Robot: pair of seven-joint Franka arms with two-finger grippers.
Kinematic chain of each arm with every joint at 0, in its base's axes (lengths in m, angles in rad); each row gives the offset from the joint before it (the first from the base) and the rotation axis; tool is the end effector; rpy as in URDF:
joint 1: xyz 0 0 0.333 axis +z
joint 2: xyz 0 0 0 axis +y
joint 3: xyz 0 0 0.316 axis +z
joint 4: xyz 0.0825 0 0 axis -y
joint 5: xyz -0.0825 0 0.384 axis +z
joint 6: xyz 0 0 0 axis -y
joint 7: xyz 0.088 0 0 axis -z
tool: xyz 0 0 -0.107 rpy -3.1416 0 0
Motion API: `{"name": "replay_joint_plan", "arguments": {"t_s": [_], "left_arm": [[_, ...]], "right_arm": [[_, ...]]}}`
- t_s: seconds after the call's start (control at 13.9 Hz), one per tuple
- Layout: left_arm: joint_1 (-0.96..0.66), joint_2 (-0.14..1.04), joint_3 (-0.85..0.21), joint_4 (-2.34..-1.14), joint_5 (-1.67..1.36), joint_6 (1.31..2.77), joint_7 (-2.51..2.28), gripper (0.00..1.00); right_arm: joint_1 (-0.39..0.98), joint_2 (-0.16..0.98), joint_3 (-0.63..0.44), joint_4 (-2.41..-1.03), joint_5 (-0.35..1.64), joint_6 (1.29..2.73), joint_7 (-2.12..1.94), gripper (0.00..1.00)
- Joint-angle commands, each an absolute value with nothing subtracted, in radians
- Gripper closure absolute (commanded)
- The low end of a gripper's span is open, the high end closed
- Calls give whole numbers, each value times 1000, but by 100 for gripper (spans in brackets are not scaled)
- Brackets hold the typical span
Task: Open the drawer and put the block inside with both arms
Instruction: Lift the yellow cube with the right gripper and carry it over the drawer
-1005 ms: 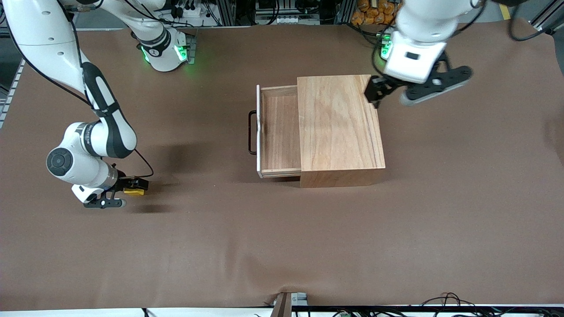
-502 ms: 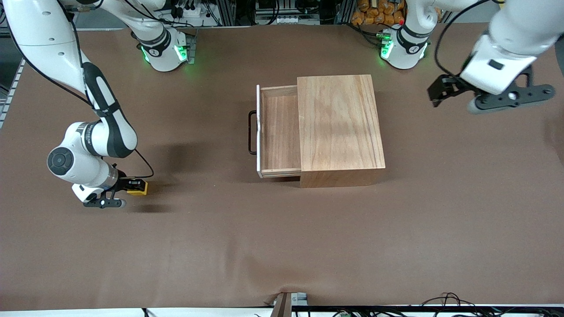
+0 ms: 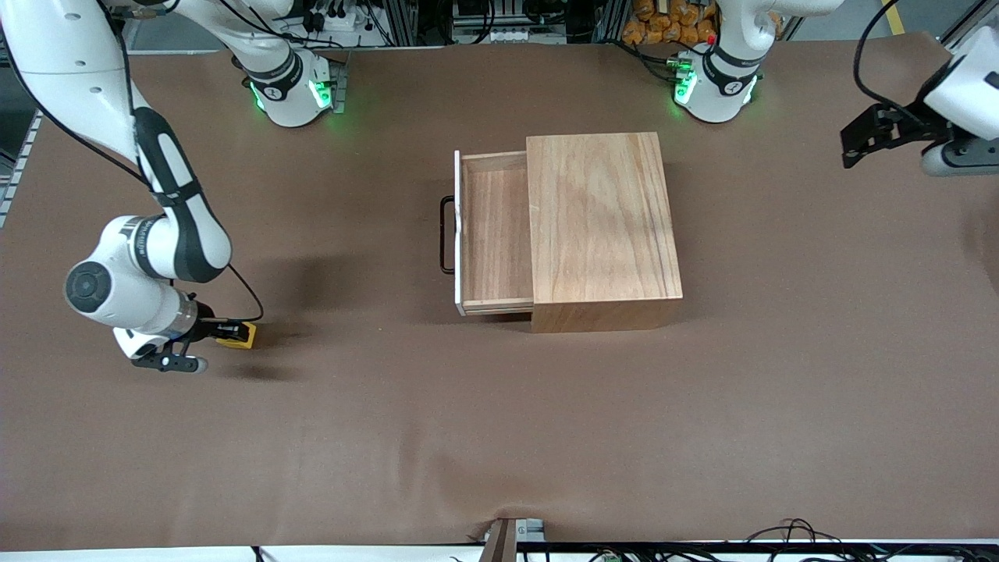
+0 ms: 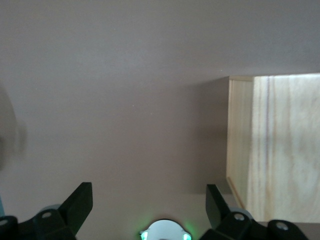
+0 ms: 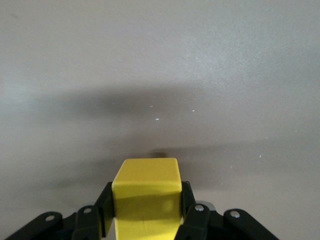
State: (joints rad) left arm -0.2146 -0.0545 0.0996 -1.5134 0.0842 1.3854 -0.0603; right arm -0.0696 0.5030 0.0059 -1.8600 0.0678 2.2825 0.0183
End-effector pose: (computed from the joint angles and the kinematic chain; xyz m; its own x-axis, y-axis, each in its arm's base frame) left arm 0.5154 -0.0475 0.6649 0.9969 -0.0396 -0.0683 -0.0452 -0.9956 -0.0824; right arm 0.6310 -0.0388 0.2410 0.9886 -0.1262 -0.0825 -0.1305 -0.9902 -0.0489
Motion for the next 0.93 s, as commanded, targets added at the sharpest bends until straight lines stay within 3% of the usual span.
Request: {"name": "replay_joint_plan", "arguments": {"t_s": [0.0, 0.36, 0.57, 0.86], "left_arm": [[-128, -97, 89, -1575, 74, 1403, 58, 0], [-95, -147, 90, -1678, 71, 1503, 120, 0], [-115, -109, 83, -1637, 69, 1503, 121, 0], [-150, -37, 57, -1554, 26, 1500, 45, 0]], "right_arm": [[-66, 477, 31, -1680, 103, 1982, 35, 100], [36, 450, 35, -1540, 107, 1812, 47, 100], [145, 436, 101, -1427, 107, 1672, 24, 100], [267, 436, 199, -1376, 121, 1666, 244, 100]]}}
